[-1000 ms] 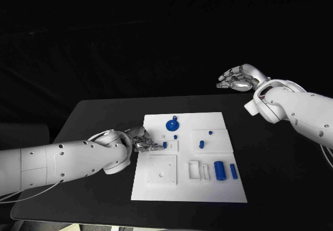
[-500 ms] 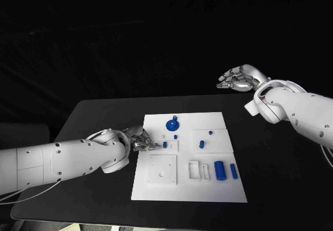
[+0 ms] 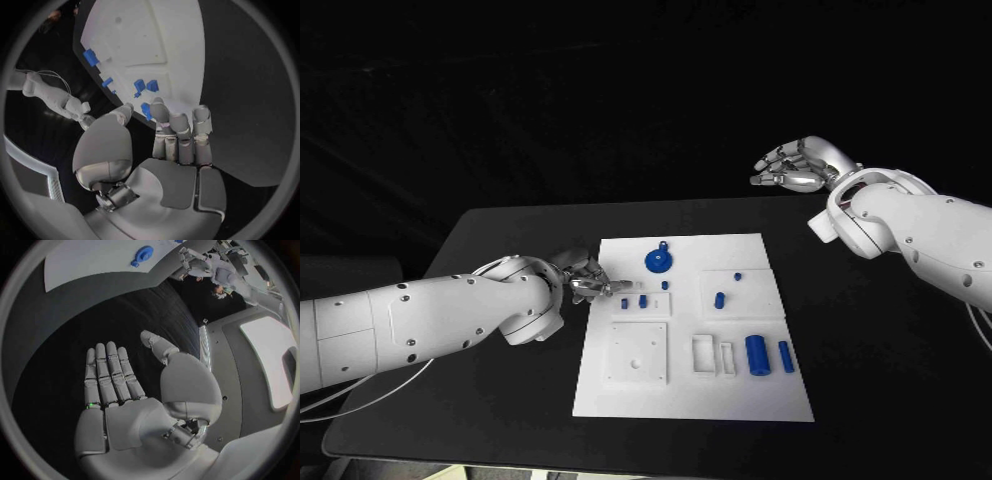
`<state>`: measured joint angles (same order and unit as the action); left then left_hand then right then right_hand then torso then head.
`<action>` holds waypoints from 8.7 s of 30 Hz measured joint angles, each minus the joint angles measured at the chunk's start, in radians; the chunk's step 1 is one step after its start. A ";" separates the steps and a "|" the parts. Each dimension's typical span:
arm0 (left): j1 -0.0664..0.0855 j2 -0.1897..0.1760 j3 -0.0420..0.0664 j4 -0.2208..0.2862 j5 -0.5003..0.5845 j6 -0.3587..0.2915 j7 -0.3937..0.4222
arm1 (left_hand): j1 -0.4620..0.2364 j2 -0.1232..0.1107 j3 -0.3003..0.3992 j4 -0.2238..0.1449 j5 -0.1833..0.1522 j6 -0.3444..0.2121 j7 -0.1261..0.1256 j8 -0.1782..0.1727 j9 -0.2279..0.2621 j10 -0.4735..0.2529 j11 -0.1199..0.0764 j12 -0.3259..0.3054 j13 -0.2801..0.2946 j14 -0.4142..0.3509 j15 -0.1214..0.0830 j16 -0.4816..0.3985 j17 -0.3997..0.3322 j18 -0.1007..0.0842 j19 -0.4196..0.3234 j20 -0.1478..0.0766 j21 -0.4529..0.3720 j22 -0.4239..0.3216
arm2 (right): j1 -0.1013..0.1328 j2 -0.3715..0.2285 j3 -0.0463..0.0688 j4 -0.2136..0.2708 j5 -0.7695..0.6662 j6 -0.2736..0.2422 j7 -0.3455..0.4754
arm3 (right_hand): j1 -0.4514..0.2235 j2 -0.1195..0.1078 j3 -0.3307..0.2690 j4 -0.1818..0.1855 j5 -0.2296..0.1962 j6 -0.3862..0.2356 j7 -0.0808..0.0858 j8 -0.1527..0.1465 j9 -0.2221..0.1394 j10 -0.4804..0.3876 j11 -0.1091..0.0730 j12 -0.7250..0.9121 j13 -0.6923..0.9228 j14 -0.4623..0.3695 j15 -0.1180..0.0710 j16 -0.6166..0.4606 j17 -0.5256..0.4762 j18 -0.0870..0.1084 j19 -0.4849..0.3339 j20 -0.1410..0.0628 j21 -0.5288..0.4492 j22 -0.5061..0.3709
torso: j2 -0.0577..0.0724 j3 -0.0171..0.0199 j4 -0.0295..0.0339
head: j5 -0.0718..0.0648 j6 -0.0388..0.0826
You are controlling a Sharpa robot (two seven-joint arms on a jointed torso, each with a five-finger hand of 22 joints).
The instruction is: Assemble the parts on the task board
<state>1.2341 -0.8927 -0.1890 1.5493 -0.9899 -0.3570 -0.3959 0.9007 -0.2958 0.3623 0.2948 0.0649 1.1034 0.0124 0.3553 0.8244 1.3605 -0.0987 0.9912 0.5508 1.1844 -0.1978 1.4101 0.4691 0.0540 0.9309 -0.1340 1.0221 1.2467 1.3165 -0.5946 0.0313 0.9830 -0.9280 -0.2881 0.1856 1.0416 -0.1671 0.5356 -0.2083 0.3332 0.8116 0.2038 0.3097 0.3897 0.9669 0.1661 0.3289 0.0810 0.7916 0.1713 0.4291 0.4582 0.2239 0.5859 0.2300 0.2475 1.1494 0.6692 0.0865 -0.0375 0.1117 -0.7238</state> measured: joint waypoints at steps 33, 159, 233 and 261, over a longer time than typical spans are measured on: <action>0.041 -0.019 0.007 0.005 0.212 0.128 0.006 | -0.012 0.097 0.472 -0.427 0.410 -0.139 0.057 0.056 -0.063 -0.135 0.058 -0.062 -0.027 -0.127 0.062 -0.055 -0.039 -0.039 -0.085 0.028 -0.074 0.017 | -0.002 0.000 0.000 -0.004 0.002 0.003 0.000 | 0.000 0.000 0.000 0.000 0.023 0.000 0.000 0.000 -0.002 0.004 -0.004 -0.004 -0.005 0.000 0.000 0.000 -0.007 0.000 0.000 0.000 -0.004 0.005 | 0.000 0.0001 -0.0002 | 0.006 0.007; 0.039 0.093 -0.017 -0.081 0.005 0.296 -0.039 | -0.059 0.299 0.294 -0.418 0.140 -0.110 0.035 0.138 -0.182 -0.086 0.040 -0.039 -0.025 -0.092 0.049 -0.016 -0.047 -0.039 -0.046 0.018 -0.075 0.061 | -0.003 0.004 0.000 -0.002 0.006 0.011 0.000 | 0.000 0.000 -0.003 0.003 0.039 0.000 0.000 0.004 -0.004 0.007 0.000 -0.008 -0.010 0.000 0.000 0.000 -0.015 0.000 0.000 0.000 -0.012 0.009 | 0.000 0.0007 -0.0005 | -0.004 -0.003; 0.142 0.222 0.016 -0.291 0.094 0.682 -0.120 | -0.136 0.392 0.236 -0.476 0.350 -0.039 0.010 0.147 -0.044 -0.052 0.018 0.002 -0.005 -0.089 0.049 0.042 -0.031 -0.039 -0.037 0.013 -0.043 0.061 | -0.007 0.018 0.000 -0.011 0.006 0.016 0.000 | 0.000 0.000 -0.006 0.000 0.042 -0.002 0.002 0.004 -0.005 0.007 0.000 -0.012 -0.010 0.000 0.000 0.004 -0.020 0.000 0.000 0.000 -0.015 0.013 | 0.000 0.0012 0.0002 | -0.001 -0.015; 0.142 0.224 -0.012 -0.254 0.048 0.671 -0.128 | -0.136 0.392 0.238 -0.475 0.351 -0.037 0.008 0.140 -0.025 -0.042 0.015 0.003 -0.004 -0.085 0.052 0.046 -0.030 -0.039 -0.037 0.013 -0.039 0.061 | -0.009 0.021 0.000 -0.012 0.006 0.017 0.001 | 0.000 0.000 -0.006 0.000 0.042 -0.002 0.002 0.004 -0.006 0.007 0.000 -0.012 -0.011 0.000 0.000 0.004 -0.022 0.000 0.000 0.000 -0.019 0.014 | 0.000 0.0002 0.0003 | -0.001 -0.020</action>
<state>1.3756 -0.6690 -0.2013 1.2954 -0.9423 0.3139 -0.5241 0.7650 0.0962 0.6005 -0.1799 0.4155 1.0668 0.0208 0.4954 0.7993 1.3186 -0.0839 0.9942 0.5471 1.0990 -0.1459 1.4561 0.4391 0.0153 0.8937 -0.1215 0.9834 1.3075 1.3072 -0.5739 0.0312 0.9707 -0.9215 -0.2707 0.1864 1.0416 -0.1671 0.5300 -0.2082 0.3756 0.8097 0.2056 0.3132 0.3838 0.9740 0.1661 0.3173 0.0704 0.7916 0.1713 0.4328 0.4360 0.2239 0.5859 0.2300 0.2282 1.1634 0.6697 0.0867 -0.0372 0.1107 -0.7443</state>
